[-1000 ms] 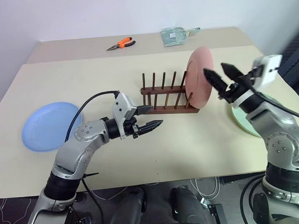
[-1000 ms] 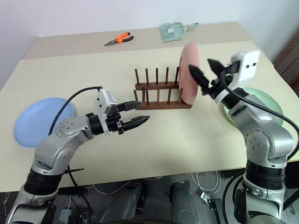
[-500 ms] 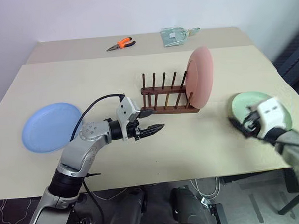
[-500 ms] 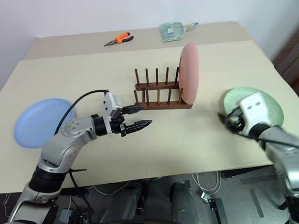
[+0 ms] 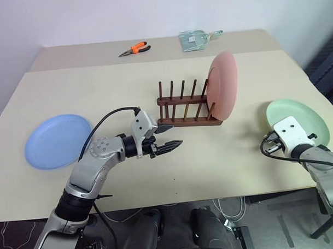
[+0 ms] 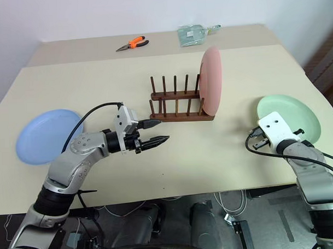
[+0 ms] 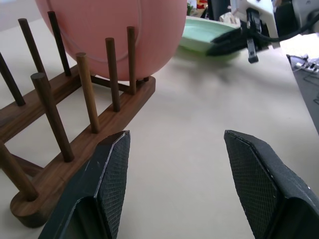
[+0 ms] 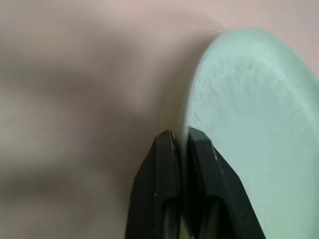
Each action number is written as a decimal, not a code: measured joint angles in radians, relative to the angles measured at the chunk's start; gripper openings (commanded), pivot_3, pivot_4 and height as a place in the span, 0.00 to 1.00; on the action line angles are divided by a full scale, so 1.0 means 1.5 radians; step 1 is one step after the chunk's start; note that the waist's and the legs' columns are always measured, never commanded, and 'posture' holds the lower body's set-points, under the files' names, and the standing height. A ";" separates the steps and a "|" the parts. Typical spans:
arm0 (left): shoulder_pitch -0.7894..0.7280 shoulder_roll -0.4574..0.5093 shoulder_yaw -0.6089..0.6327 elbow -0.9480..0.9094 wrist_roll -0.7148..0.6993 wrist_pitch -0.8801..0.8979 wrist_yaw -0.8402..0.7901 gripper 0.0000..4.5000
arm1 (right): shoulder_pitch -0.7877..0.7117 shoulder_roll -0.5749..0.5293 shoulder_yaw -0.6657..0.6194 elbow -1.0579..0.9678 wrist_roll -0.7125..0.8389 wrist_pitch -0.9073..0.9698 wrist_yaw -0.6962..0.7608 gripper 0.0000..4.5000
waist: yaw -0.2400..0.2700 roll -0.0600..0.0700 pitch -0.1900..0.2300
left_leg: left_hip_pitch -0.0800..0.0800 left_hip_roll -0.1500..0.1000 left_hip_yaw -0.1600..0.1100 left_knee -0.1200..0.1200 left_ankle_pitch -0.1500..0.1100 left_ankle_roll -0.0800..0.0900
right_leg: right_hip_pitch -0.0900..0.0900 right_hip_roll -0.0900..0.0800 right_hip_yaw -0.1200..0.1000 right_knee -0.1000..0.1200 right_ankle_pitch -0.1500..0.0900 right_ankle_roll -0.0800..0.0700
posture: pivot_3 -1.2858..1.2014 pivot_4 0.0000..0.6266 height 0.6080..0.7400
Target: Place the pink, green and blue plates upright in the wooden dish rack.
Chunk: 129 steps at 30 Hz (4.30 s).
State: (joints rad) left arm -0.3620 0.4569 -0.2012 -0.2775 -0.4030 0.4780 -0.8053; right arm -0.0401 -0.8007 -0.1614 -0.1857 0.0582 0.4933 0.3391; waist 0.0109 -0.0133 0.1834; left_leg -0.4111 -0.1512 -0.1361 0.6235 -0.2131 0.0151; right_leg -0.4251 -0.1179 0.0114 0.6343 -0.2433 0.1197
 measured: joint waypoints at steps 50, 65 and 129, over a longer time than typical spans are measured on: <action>0.081 0.022 0.120 0.058 0.043 -0.092 0.062 0.99 | -0.406 0.285 0.059 -0.065 0.507 0.093 -0.128 0.79 | -0.006 0.002 0.001 | 0.000 0.002 0.000 -0.002 0.000 0.000 | -0.002 0.003 0.000 -0.001 0.002 0.000 | 0.52 0.24 0.85; -0.025 0.017 0.426 0.190 0.175 0.009 0.549 1.00 | -0.484 0.159 0.237 -0.071 0.170 -0.095 0.120 0.99 | -0.011 0.001 0.001 | 0.000 0.002 0.000 -0.002 0.000 0.000 | -0.002 0.003 0.000 -0.001 0.003 0.002 | 0.52 0.24 0.85; 0.012 -0.119 0.668 0.040 -0.199 0.164 0.725 0.01 | -0.419 0.285 0.298 -0.018 0.021 -0.176 0.207 1.00 | -0.008 -0.004 0.000 | 0.001 0.003 -0.001 0.003 -0.002 -0.004 | -0.001 0.007 0.000 -0.001 0.005 0.001 | 0.52 0.24 0.85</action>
State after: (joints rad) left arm -0.3444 0.2778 0.8007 -0.2180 -0.7008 0.7241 0.2824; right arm -0.6684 -0.3727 0.2856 -0.2122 0.0896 0.2288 0.6500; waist -0.0009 -0.0195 0.1830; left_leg -0.4102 -0.1467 -0.1376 0.6287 -0.2157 0.0093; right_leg -0.4268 -0.1071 0.0106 0.6327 -0.2355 0.1205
